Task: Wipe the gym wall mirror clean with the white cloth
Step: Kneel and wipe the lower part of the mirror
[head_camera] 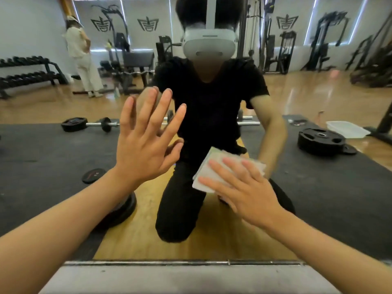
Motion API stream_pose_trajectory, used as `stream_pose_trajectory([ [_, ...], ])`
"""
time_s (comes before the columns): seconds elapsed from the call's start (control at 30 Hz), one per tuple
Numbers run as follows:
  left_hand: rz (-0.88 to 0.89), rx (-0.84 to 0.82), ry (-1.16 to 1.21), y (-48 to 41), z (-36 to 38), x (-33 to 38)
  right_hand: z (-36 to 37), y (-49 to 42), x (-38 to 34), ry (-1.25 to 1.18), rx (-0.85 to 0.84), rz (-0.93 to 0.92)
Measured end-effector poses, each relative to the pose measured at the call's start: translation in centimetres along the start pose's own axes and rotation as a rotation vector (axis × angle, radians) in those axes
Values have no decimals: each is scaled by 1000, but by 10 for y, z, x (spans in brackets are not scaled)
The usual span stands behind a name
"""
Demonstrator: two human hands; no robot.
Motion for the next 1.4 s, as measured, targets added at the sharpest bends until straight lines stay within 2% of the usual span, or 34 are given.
stream_pose_trajectory([
  [0.1, 5, 12, 5, -1, -1, 1, -40, -61, 43, -85, 169, 200],
  [0.2, 45, 19, -5, 0, -2, 6, -34, -54, 34, -84, 240, 281],
  [0.27, 64, 22, -10, 0, -3, 8, 3, -6, -7, -85, 160, 221],
  [0.37, 59, 38, -30, -1, -3, 10, 65, 95, -72, -101, -149, 77],
  [0.43, 52, 39, -35, 1, -2, 12, 72, 121, -85, -132, -245, 94],
  [0.47, 51, 42, -42, 2, -2, 12, 65, 113, -82, -159, -225, 139],
  [0.6, 62, 48, -50, -1, -2, 12, 16, 16, -36, -265, 90, 432],
  [0.7, 60, 37, -54, 0, -1, 13, 20, 0, -34, -238, 180, 484],
  [0.77, 51, 22, -46, 0, 0, 13, 41, 37, -66, -200, 178, 411],
  [0.87, 45, 8, -59, 0, 0, 12, 95, 126, -134, -190, -52, 171],
  [0.97, 39, 17, -54, -2, -1, 13, 113, 168, -151, -113, -203, 33],
  [1.07, 34, 31, -56, -2, -2, 13, 96, 121, -133, -133, -88, 8],
  [1.2, 25, 20, -56, -2, -2, 12, 71, 47, -105, -167, 117, 206],
  [1.27, 23, 15, -56, -1, 0, 12, 84, 62, -126, -139, 86, 153],
  [1.4, 9, 4, -54, 0, -1, 12, 130, 144, -182, -116, -156, -135],
])
Point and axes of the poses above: each hand's wrist, its own y-axis away from the middle knuckle, its own z-axis out of the palm, x = y × z, the point moved 9 cm from there along -y, towards the middle knuckle, and after that the axes turned 2 degrees about -y, right-handed, at the moved point
